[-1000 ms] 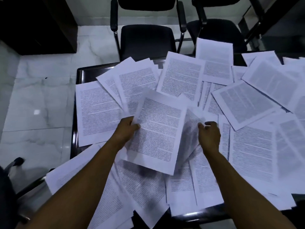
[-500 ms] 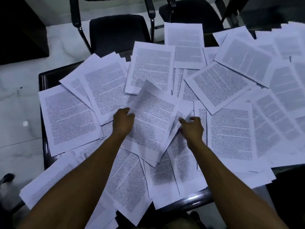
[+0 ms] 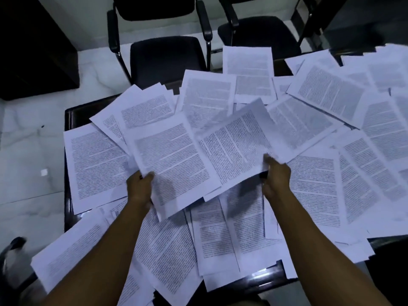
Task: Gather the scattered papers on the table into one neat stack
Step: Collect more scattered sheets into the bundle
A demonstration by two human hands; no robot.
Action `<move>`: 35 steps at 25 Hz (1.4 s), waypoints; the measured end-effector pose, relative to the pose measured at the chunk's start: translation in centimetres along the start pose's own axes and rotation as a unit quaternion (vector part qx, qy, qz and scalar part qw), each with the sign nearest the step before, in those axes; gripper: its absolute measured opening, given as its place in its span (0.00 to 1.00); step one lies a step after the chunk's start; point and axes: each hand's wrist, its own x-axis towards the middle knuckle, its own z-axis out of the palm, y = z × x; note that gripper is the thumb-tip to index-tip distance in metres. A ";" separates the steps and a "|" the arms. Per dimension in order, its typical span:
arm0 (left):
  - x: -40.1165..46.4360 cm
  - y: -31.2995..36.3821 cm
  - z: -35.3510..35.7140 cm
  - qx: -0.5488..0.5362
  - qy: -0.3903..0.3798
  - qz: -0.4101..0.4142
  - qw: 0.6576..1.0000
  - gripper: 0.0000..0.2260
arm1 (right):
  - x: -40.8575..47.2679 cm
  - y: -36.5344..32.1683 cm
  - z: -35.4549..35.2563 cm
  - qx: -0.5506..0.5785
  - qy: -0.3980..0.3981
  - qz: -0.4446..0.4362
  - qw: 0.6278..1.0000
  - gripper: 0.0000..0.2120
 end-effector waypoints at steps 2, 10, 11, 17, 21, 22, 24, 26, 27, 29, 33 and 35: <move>-0.3 -0.8 -0.8 -0.028 0.015 -0.027 0.999 0.07 | -0.3 1.1 -1.4 0.007 0.018 0.036 0.999 0.20; -0.4 -1.4 -2.9 -0.052 0.035 -0.013 0.998 0.06 | -3.0 1.8 -5.5 -0.006 0.000 0.090 0.996 0.14; -0.2 -1.5 -3.2 -0.047 0.037 -0.014 0.998 0.06 | -3.4 0.7 -5.4 -0.036 -0.026 0.086 0.995 0.13; 0.3 -2.5 -4.1 -0.064 0.031 -0.034 0.997 0.09 | -3.9 -5.2 -4.0 -0.084 -0.065 -0.023 0.994 0.15; -1.0 -3.2 -2.8 -0.076 -0.021 -0.046 0.996 0.12 | -4.8 -7.3 -2.3 0.269 -0.087 0.059 0.957 0.14; -1.5 -3.4 -2.3 -0.074 -0.040 -0.047 0.995 0.13 | -5.5 -7.0 -1.6 0.330 -0.093 0.080 0.936 0.13; -3.0 -3.6 -1.4 -0.080 -0.080 -0.055 0.992 0.15 | -6.9 -5.5 0.0 0.393 -0.085 0.105 0.910 0.14; -4.1 -4.1 -0.7 -0.094 -0.117 -0.071 0.986 0.15 | -7.9 -2.9 1.0 0.423 -0.079 0.113 0.895 0.22; -4.4 -4.4 -0.4 -0.103 -0.132 -0.081 0.982 0.16 | -8.2 -1.3 1.3 0.433 -0.075 0.117 0.891 0.25; -4.8 -5.0 -0.3 -0.121 -0.152 -0.100 0.976 0.16 | -9.4 2.4 2.1 0.380 -0.031 0.122 0.916 0.21; -5.3 -5.5 -0.1 -0.115 -0.181 -0.109 0.971 0.17 | -13.4 10.6 2.2 0.111 0.047 0.135 0.984 0.15; -5.4 -5.4 -0.1 -0.111 -0.208 -0.095 0.967 0.18 | -14.4 12.5 1.6 0.016 0.034 0.145 0.989 0.13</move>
